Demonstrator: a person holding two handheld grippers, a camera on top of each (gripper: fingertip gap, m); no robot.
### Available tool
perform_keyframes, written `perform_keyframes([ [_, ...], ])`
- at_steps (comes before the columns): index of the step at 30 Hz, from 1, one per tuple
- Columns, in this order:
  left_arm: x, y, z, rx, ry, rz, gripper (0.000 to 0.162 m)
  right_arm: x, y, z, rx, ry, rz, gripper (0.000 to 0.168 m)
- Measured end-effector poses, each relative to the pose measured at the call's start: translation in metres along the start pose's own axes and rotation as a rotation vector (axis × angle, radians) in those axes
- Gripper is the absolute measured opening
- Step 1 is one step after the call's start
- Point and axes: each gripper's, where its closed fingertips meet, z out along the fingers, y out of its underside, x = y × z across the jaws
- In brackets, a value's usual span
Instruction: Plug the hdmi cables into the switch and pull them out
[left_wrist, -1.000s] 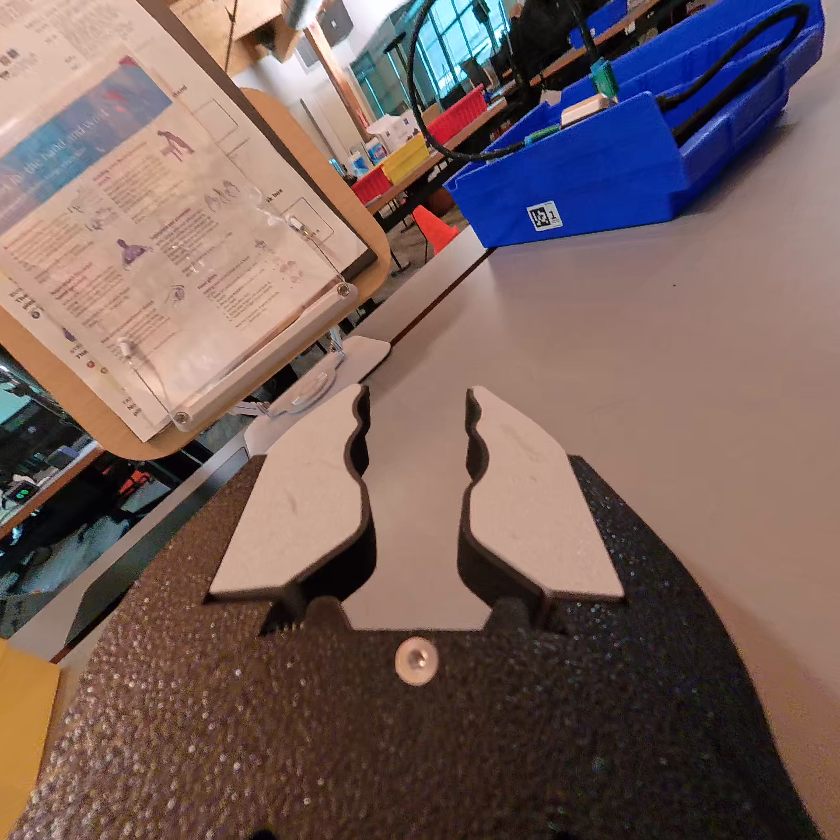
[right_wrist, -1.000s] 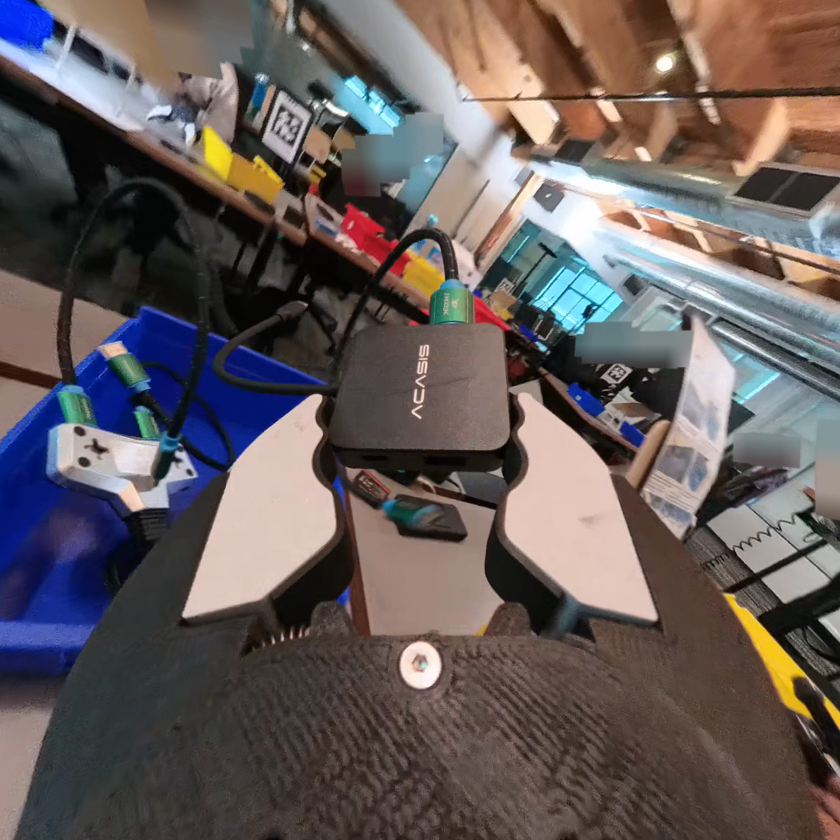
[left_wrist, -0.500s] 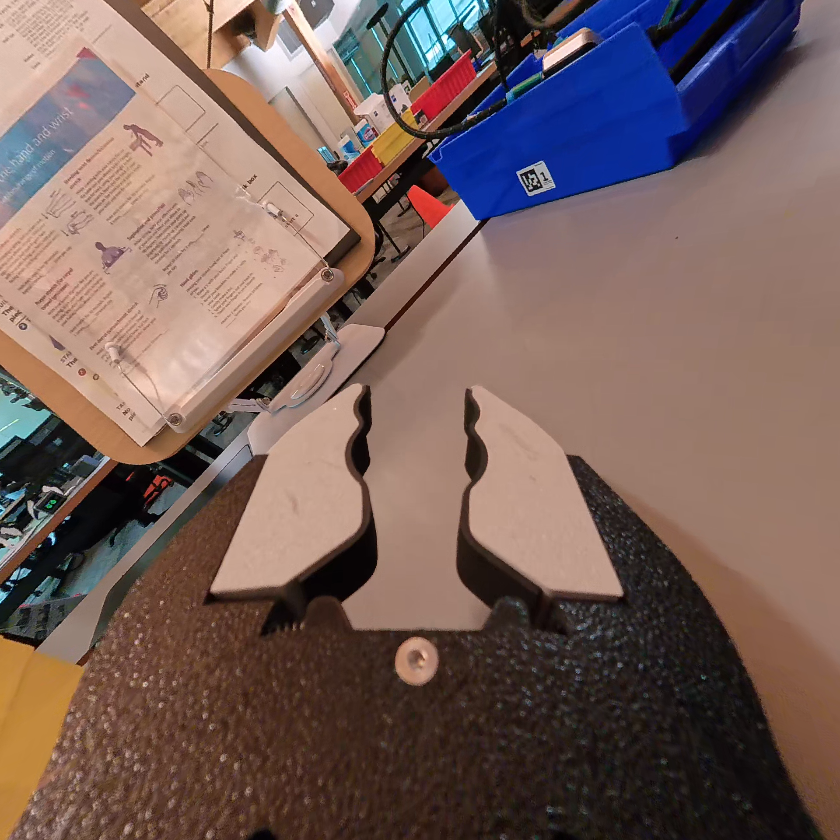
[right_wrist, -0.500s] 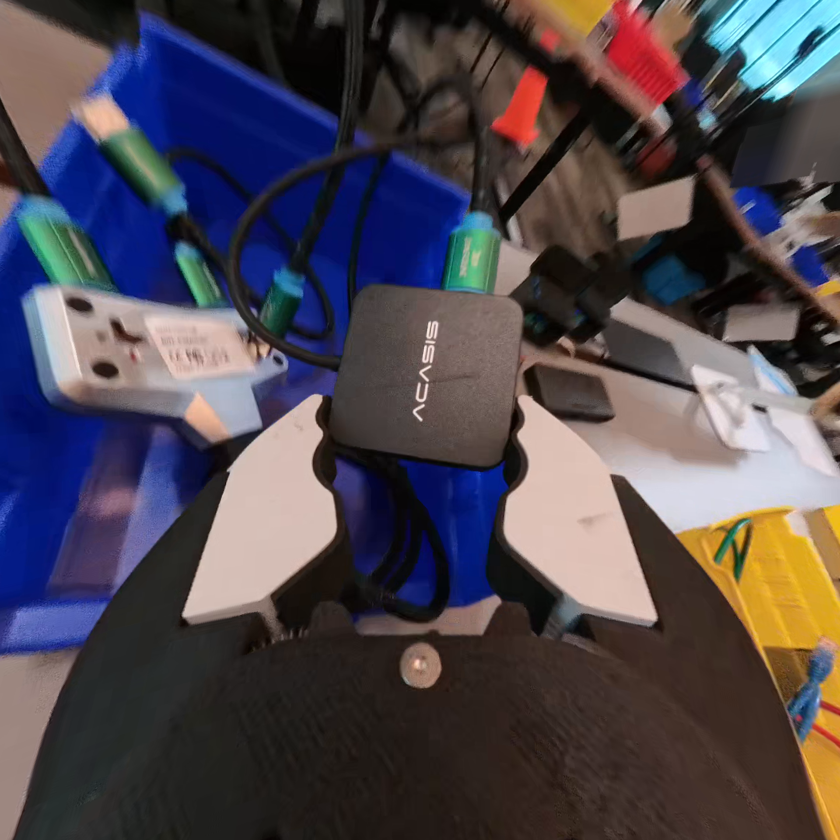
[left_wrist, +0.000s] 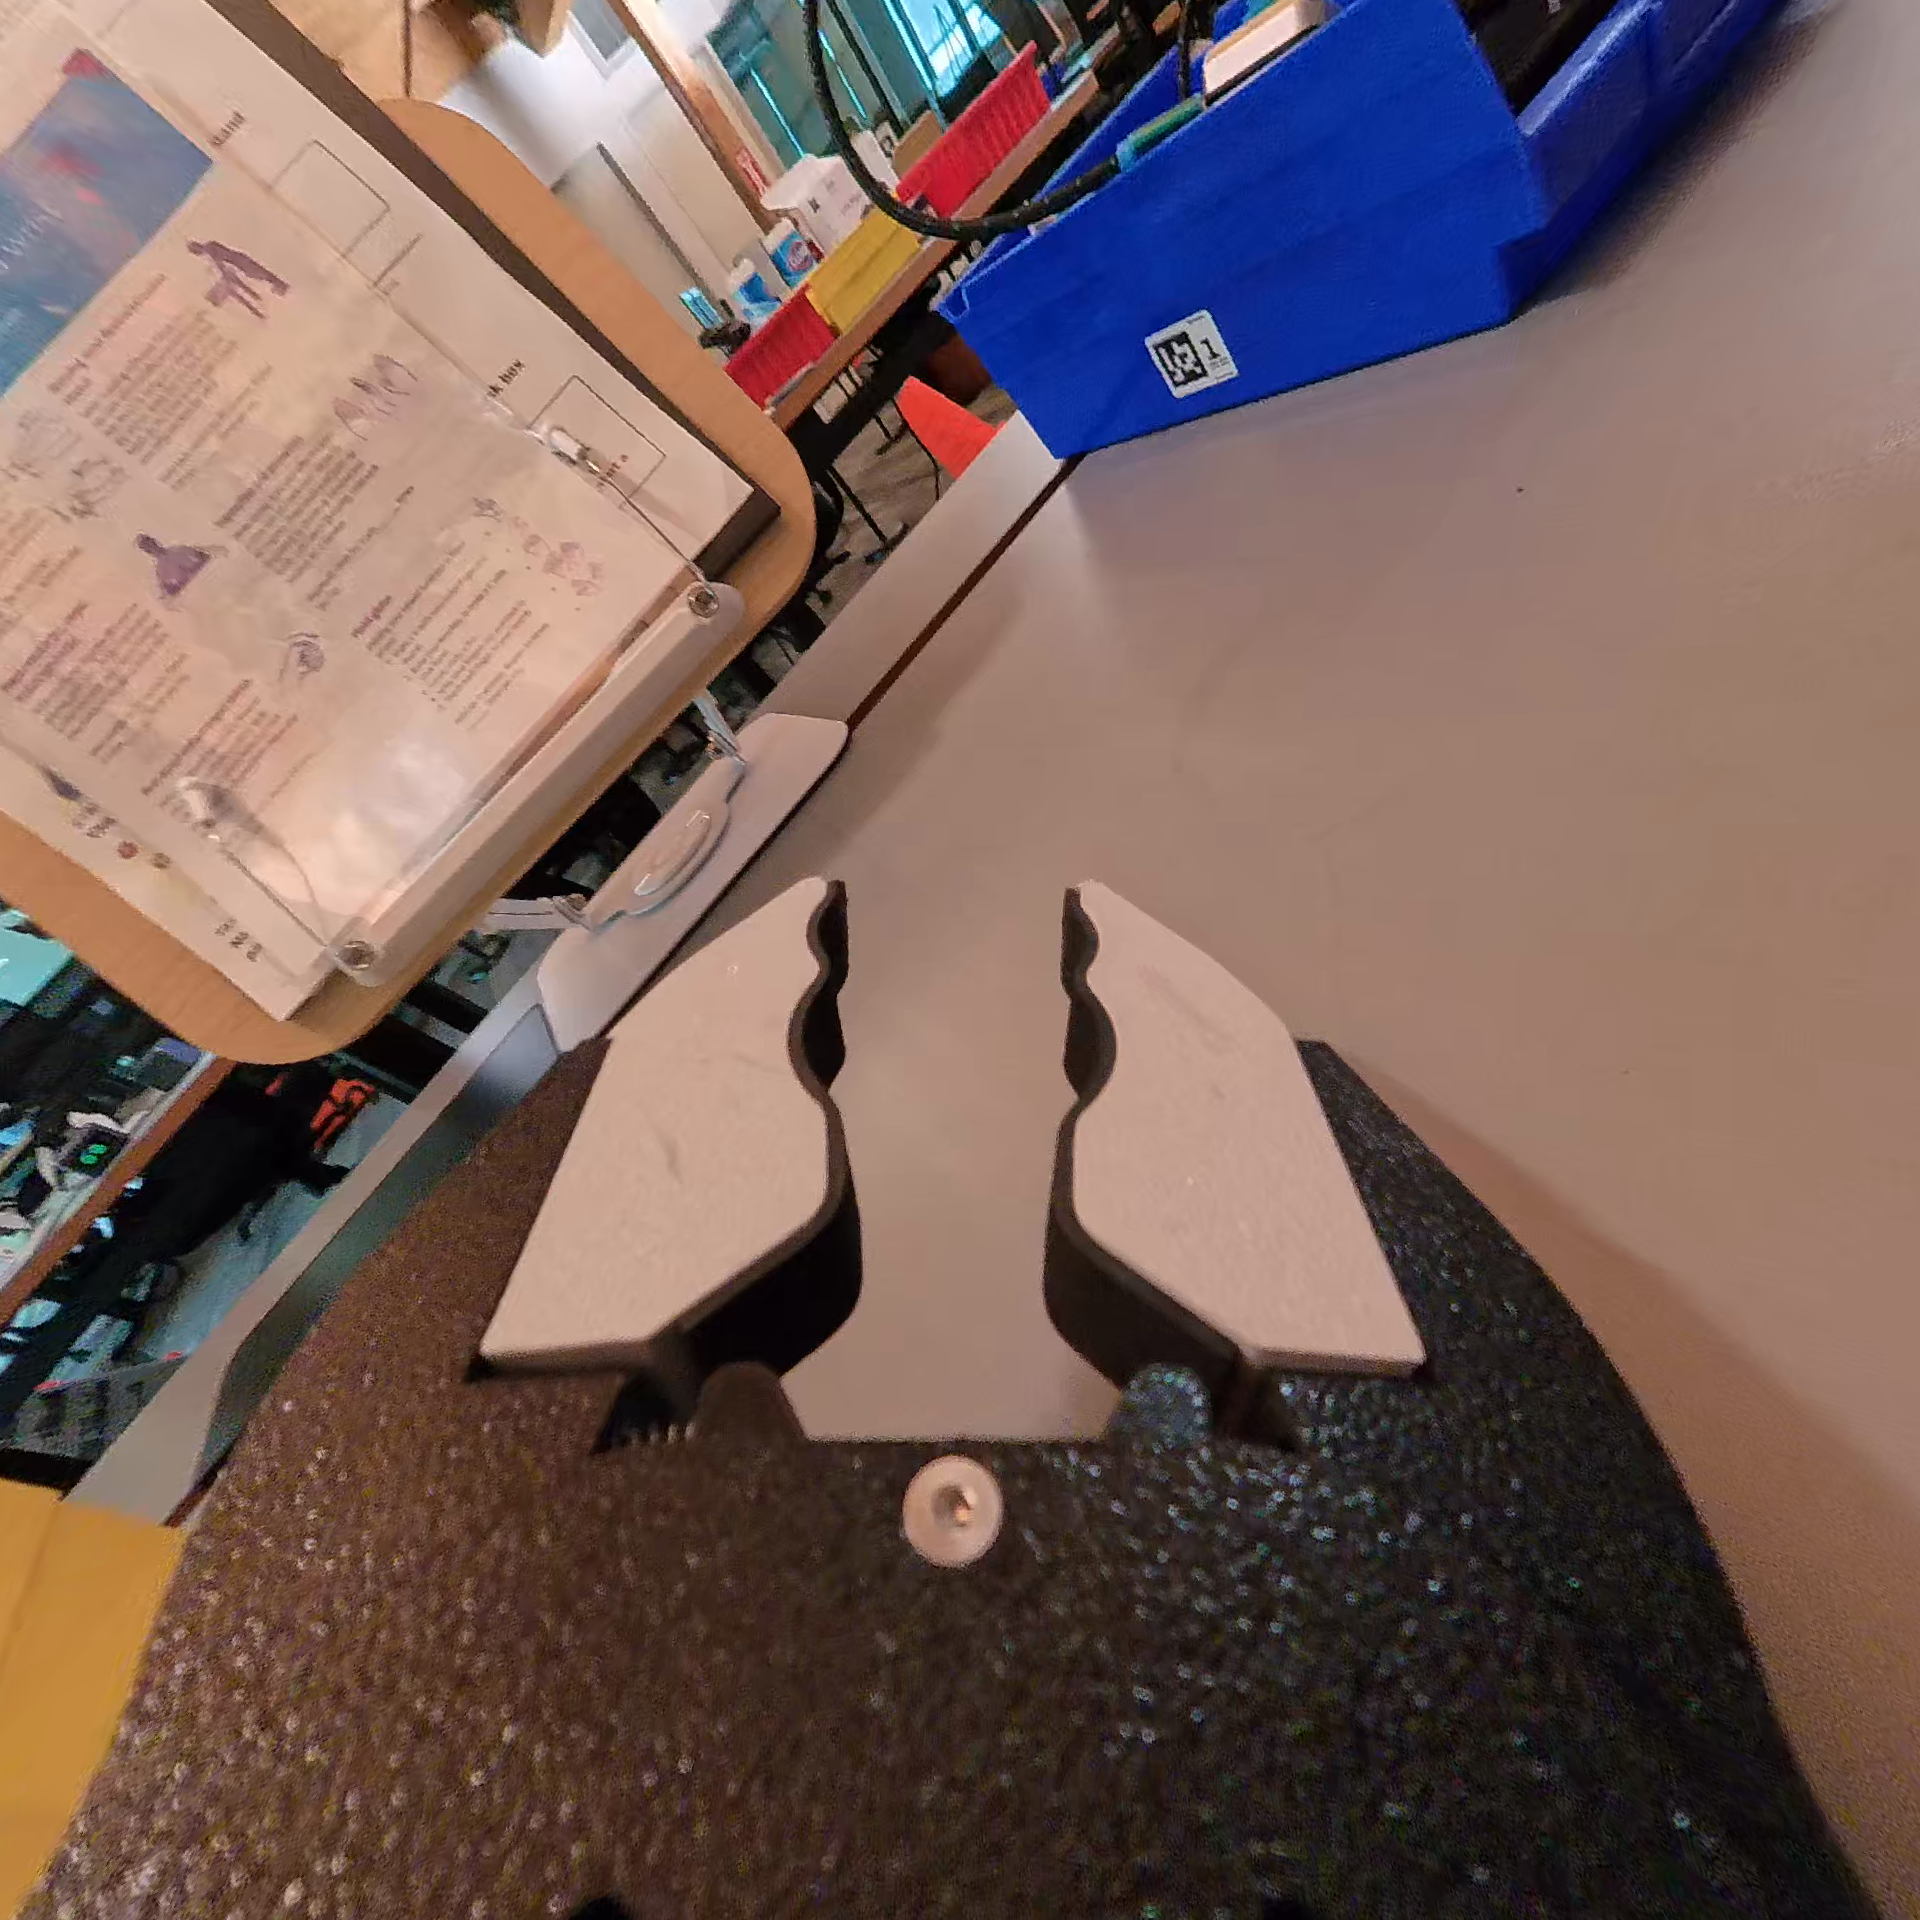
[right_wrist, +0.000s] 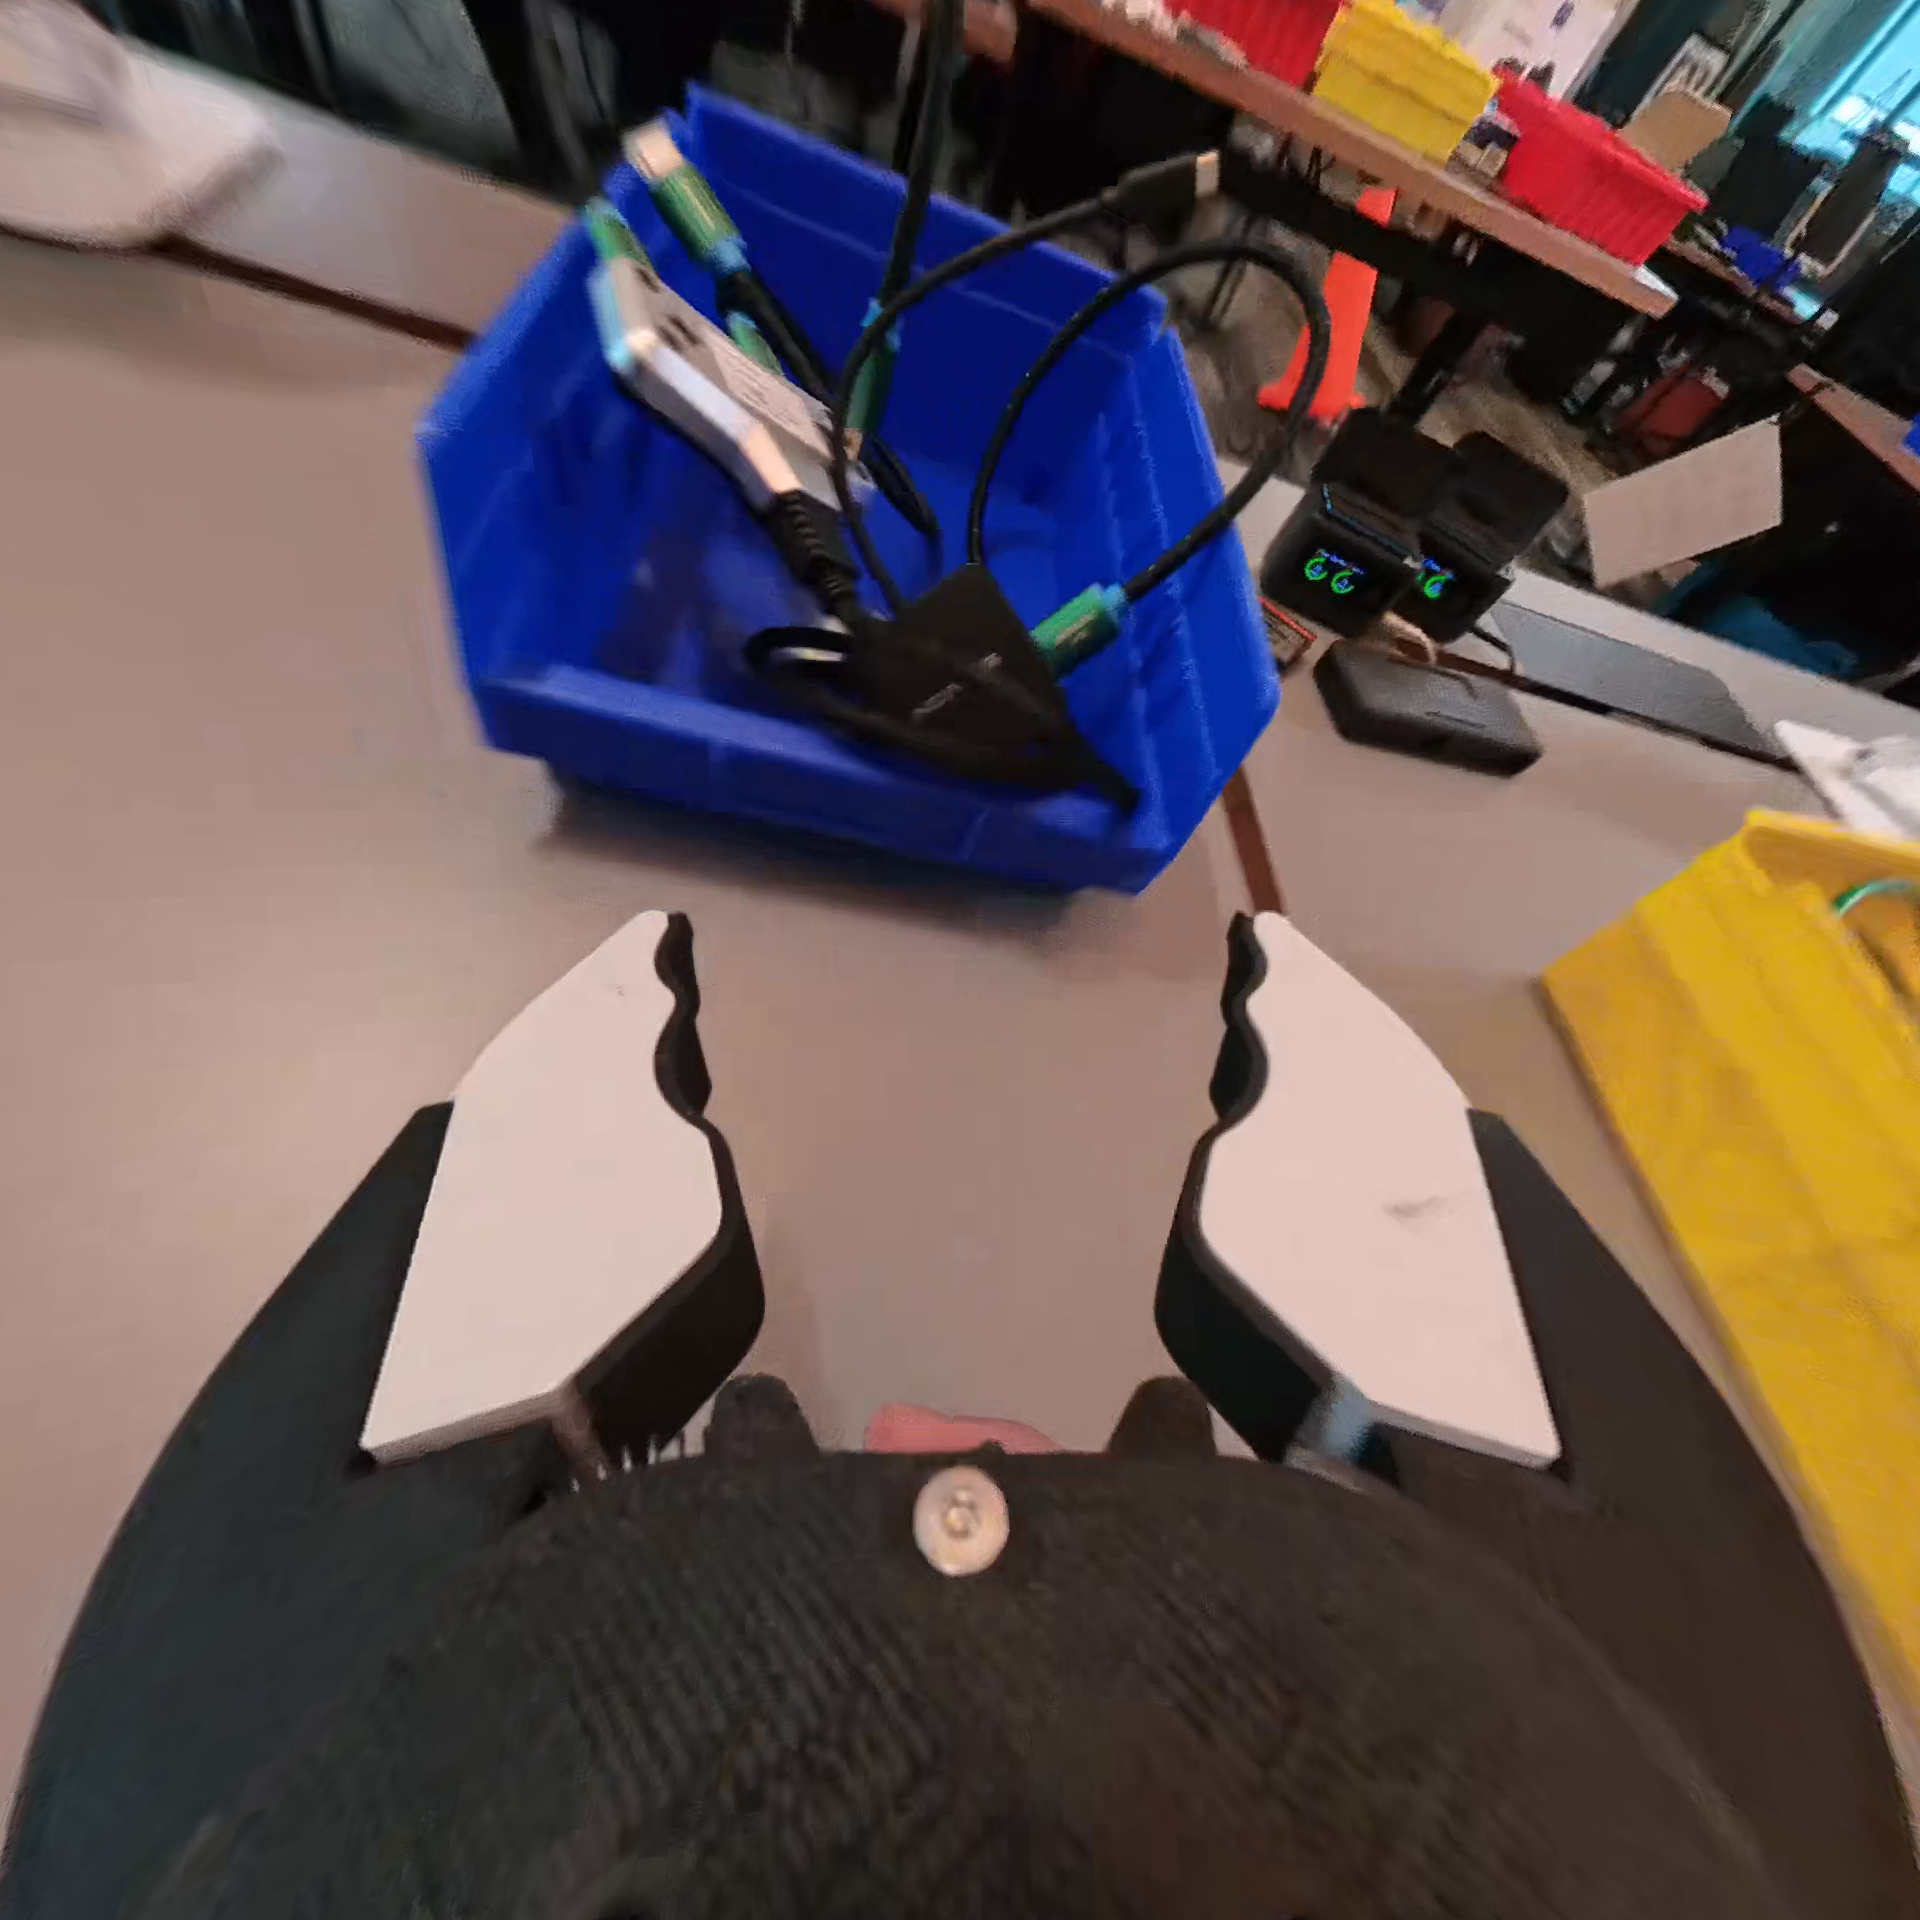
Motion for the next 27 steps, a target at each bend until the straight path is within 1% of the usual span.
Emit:
perform_keyframes([
  [2, 0.011, -0.003, 0.008, -0.035, 0.055, -0.047, 0.040, -0.013, 0.012, -0.028, 0.109, -0.015, 0.093, 0.094],
  [4, 0.033, -0.017, 0.020, -0.064, 0.140, -0.117, 0.044, -0.016, 0.021, -0.042, 0.176, -0.016, 0.165, 0.089],
  [6, 0.064, -0.043, 0.037, -0.068, 0.232, -0.203, 0.048, -0.013, 0.027, -0.047, 0.156, -0.018, 0.189, 0.094],
  [7, 0.081, -0.059, 0.045, -0.065, 0.282, -0.237, 0.053, -0.007, 0.030, -0.050, 0.134, 0.005, 0.202, 0.097],
  [9, 0.108, -0.090, 0.065, -0.068, 0.346, -0.282, 0.062, 0.002, 0.024, -0.056, 0.170, 0.046, 0.233, 0.097],
  [10, 0.116, -0.105, 0.077, -0.063, 0.347, -0.298, 0.065, 0.004, 0.019, -0.057, 0.207, 0.052, 0.245, 0.095],
  [11, 0.120, -0.118, 0.091, -0.053, 0.340, -0.310, 0.064, 0.004, 0.015, -0.058, 0.229, 0.046, 0.248, 0.094],
  [13, 0.126, -0.140, 0.118, -0.052, 0.321, -0.345, 0.063, 0.004, 0.016, -0.057, 0.218, 0.034, 0.245, 0.092],
  [15, 0.137, -0.154, 0.141, -0.090, 0.362, -0.403, 0.066, 0.005, 0.018, -0.058, 0.216, 0.034, 0.217, 0.090],
  [17, 0.139, -0.161, 0.162, -0.124, 0.338, -0.433, 0.071, 0.014, 0.019, -0.062, 0.214, 0.067, 0.196, 0.090],
  [20, 0.123, -0.173, 0.191, -0.096, 0.213, -0.485, 0.078, 0.027, 0.019, -0.065, 0.230, 0.101, 0.213, 0.089],
  [23, 0.131, -0.185, 0.212, -0.109, 0.235, -0.551, 0.086, 0.029, 0.018, -0.063, 0.246, 0.087, 0.241, 0.089],
  [25, 0.135, -0.187, 0.224, -0.139, 0.207, -0.541, 0.086, 0.026, 0.019, -0.061, 0.243, 0.074, 0.244, 0.088],
  [26, 0.134, -0.185, 0.230, -0.158, 0.164, -0.527, 0.088, 0.024, 0.020, -0.059, 0.239, 0.070, 0.242, 0.088],
  [27, 0.131, -0.182, 0.236, -0.175, 0.117, -0.512, 0.087, 0.023, 0.020, -0.058, 0.235, 0.065, 0.238, 0.087],
])
